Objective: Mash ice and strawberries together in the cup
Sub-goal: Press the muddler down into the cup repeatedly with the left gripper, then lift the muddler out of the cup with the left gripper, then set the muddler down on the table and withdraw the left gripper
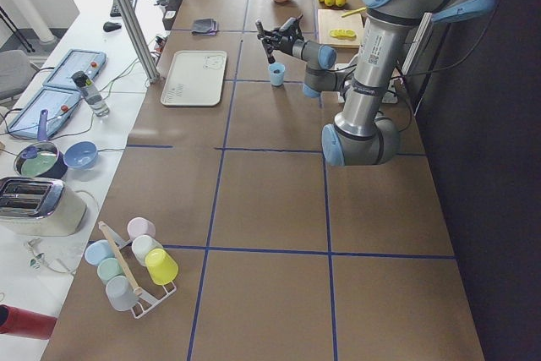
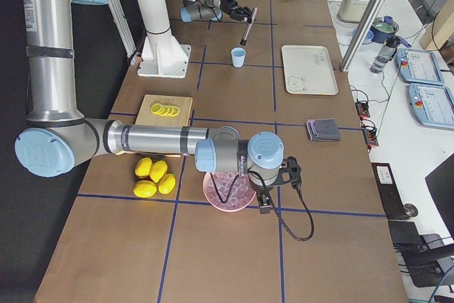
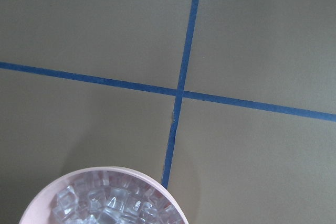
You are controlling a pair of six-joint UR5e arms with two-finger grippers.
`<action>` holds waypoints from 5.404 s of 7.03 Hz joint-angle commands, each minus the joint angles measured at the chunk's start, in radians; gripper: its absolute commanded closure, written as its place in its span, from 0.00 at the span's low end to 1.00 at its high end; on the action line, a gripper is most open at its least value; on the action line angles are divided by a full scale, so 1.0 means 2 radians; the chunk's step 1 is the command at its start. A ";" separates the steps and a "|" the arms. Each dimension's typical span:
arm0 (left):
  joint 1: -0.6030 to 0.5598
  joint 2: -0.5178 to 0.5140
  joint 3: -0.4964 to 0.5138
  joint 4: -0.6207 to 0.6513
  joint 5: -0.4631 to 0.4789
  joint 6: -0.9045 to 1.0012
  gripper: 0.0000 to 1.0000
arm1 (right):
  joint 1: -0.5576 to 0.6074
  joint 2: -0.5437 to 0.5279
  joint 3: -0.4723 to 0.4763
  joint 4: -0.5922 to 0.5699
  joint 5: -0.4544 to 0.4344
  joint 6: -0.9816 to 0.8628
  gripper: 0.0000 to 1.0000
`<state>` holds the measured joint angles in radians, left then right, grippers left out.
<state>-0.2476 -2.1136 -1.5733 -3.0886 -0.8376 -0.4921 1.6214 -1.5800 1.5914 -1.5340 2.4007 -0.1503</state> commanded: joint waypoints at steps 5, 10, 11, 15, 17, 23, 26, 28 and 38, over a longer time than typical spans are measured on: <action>0.024 -0.012 0.024 0.002 0.025 0.008 1.00 | 0.000 0.001 0.000 0.000 -0.001 0.000 0.00; 0.028 -0.016 0.049 -0.003 0.025 0.004 1.00 | 0.000 0.000 0.000 0.000 -0.001 0.000 0.00; 0.028 -0.016 0.053 -0.003 0.026 0.002 1.00 | 0.000 0.000 -0.001 0.000 -0.001 0.000 0.00; 0.031 -0.016 0.065 -0.012 0.031 0.000 1.00 | 0.000 0.000 -0.002 0.000 -0.002 -0.001 0.00; 0.036 -0.018 0.070 -0.015 0.031 0.000 1.00 | 0.000 0.000 -0.003 0.000 -0.002 -0.001 0.00; 0.038 -0.015 0.021 -0.007 0.029 0.006 1.00 | 0.000 -0.001 -0.003 0.000 -0.002 -0.001 0.00; 0.023 0.000 -0.047 -0.005 0.019 0.007 1.00 | 0.000 -0.001 0.000 0.001 -0.002 -0.001 0.00; -0.022 0.001 -0.056 -0.006 -0.007 0.000 1.00 | 0.000 0.000 0.000 0.001 -0.001 0.000 0.00; -0.406 0.241 -0.054 0.179 -0.613 -0.307 1.00 | -0.001 0.002 0.015 0.003 0.000 0.000 0.00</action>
<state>-0.9172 -1.6477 -1.6844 -2.8164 -1.8319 -1.0989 1.6200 -1.5768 1.6160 -1.5273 2.4000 -0.1503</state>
